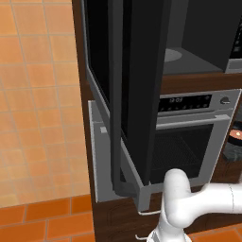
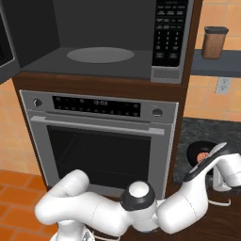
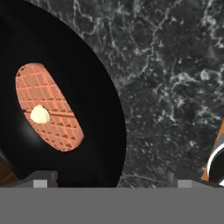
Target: Open the microwave, place the bowl with waffle inside the microwave, then close the microwave door and turn it on.
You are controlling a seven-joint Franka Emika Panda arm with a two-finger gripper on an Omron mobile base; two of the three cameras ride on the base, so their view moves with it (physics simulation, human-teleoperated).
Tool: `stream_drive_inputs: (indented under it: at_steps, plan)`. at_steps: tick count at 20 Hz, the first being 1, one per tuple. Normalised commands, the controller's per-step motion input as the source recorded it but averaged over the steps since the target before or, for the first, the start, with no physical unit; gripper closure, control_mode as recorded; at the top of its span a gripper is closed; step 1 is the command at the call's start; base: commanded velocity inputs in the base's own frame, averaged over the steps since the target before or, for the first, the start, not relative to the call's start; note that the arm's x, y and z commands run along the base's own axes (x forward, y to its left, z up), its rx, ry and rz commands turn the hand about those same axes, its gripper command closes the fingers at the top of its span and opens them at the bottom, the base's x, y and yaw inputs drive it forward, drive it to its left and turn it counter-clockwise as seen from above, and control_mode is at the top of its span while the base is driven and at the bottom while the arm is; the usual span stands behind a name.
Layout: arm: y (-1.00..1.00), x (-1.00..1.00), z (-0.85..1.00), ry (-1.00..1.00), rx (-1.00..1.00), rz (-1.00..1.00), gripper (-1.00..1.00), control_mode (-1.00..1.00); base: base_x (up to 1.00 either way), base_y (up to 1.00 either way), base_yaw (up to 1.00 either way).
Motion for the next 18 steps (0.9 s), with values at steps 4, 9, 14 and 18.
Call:
stream_drive_inputs:
  at_steps: [4,9,14,18]
  plan:
    - [0.01,0.18,-0.24,0.0,0.0,0.0,-1.0,-1.0,0.0,0.0,0.0]
    - [0.02,0.01,-0.23,0.0,0.0,0.0,-1.0,-1.0,0.0,0.0,0.0]
    - [0.0,0.0,-0.03,0.0,0.0,0.0,-1.0,-1.0,0.0,0.0,0.0]
    - [0.0,0.0,0.0,0.0,0.0,0.0,1.0,-1.0,0.0,0.0,0.0]
